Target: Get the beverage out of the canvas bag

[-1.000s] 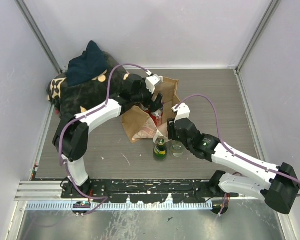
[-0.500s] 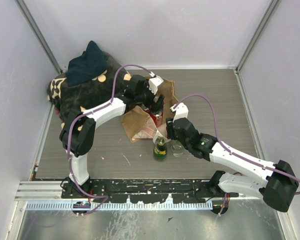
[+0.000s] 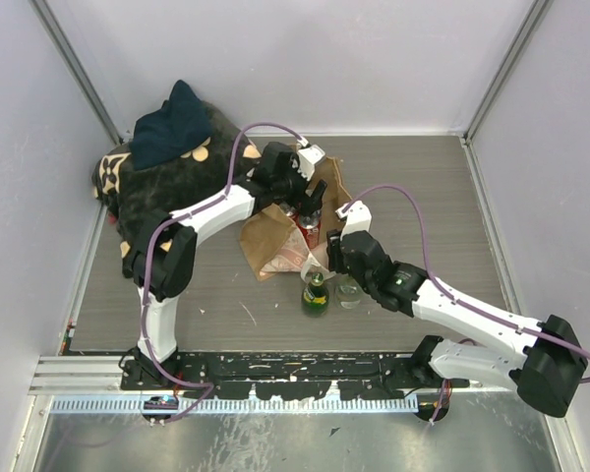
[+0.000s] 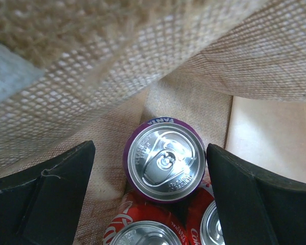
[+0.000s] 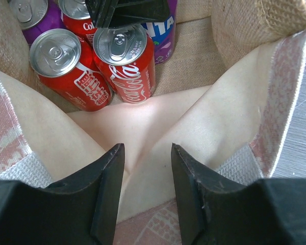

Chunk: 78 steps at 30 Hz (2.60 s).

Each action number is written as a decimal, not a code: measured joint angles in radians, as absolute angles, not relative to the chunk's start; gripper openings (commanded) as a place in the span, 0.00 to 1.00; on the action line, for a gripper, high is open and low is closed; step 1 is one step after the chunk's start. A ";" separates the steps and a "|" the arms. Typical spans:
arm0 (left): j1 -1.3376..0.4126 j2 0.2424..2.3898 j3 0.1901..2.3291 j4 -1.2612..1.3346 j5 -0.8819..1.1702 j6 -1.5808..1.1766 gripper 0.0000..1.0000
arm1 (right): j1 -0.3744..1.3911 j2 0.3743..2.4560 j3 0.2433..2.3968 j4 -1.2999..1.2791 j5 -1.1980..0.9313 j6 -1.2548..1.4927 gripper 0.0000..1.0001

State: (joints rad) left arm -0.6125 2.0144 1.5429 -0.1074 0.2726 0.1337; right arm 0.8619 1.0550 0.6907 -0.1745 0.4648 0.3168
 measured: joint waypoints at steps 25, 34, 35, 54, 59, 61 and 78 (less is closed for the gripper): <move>-0.639 2.025 1.618 -0.215 0.163 0.009 0.98 | 0.862 0.999 0.690 -0.217 0.486 0.331 0.51; -0.667 2.028 1.617 -0.230 0.141 -0.001 0.98 | 0.862 0.994 0.682 -0.216 0.487 0.331 0.52; -0.672 2.032 1.617 -0.231 0.139 -0.001 0.98 | 0.862 0.991 0.680 -0.216 0.487 0.331 0.52; -0.686 2.073 1.618 -0.188 0.085 0.000 0.18 | 0.862 0.960 0.667 -0.213 0.496 0.339 0.52; -0.686 2.074 1.621 -0.188 0.083 0.000 0.00 | 0.862 0.960 0.667 -0.211 0.497 0.339 0.52; -0.686 2.074 1.621 -0.188 0.083 0.001 0.00 | 0.862 0.960 0.667 -0.211 0.499 0.339 0.52; -0.684 1.909 1.624 -0.207 0.105 0.071 0.00 | 0.862 0.962 0.662 -0.176 0.544 0.337 0.50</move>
